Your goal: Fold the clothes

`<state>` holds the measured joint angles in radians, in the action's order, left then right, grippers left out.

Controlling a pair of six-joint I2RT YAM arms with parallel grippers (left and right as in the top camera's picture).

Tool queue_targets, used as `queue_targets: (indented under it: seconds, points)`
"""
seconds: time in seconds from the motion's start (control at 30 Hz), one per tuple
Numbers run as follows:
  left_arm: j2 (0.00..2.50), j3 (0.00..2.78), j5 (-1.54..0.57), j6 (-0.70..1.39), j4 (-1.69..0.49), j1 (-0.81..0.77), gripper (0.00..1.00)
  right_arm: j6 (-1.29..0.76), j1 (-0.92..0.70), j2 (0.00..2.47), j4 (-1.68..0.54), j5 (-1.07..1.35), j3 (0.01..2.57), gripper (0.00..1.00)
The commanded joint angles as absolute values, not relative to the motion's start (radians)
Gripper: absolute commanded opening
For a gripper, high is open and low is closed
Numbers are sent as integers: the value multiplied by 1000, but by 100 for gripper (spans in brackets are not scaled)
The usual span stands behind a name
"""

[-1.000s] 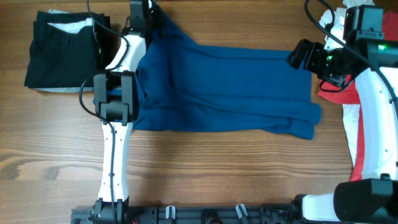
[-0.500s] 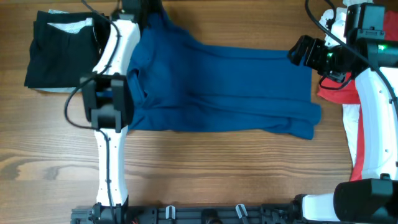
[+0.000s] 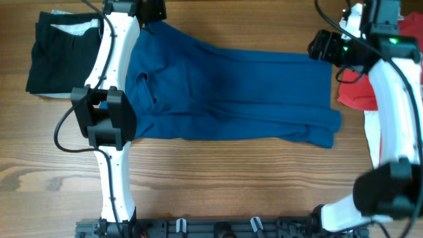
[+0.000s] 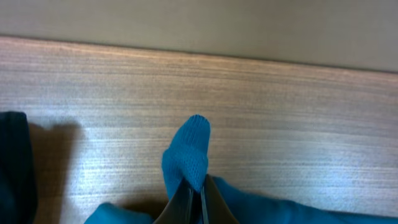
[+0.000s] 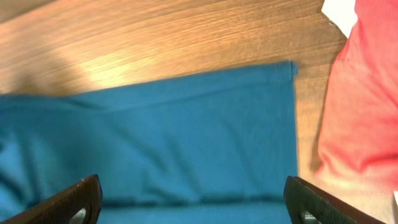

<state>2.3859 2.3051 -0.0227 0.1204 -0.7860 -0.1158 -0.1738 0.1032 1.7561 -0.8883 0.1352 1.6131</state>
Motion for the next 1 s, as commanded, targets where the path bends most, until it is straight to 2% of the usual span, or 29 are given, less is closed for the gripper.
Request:
queue_targets:
  seconds: [0.0, 0.13, 0.27, 0.37, 0.63, 0.83, 0.97]
  points:
    - [2367, 2311, -13, 115, -805, -116, 4, -161, 99, 1905, -803, 26, 1628, 95]
    - [2368, 2311, -1, 110, -813, -116, 4, -223, 105, 2040, -691, -39, 1628, 91]
    - [2368, 2311, 24, 108, -813, -115, 4, -274, 131, 2127, -635, -57, 1628, 74]
    - [2368, 2311, 37, 107, -813, -115, 4, -291, 158, 2164, -598, -70, 1628, 71]
    - [2368, 2311, 47, 108, -813, -113, 4, -292, 179, 2238, -523, -72, 1628, 70]
    - [2368, 2311, 81, 107, -813, -113, 4, -292, 179, 2248, -505, -107, 1629, 50]
    - [2368, 2311, 81, 108, -813, -113, 4, -290, 179, 2248, -508, -189, 1629, 48]
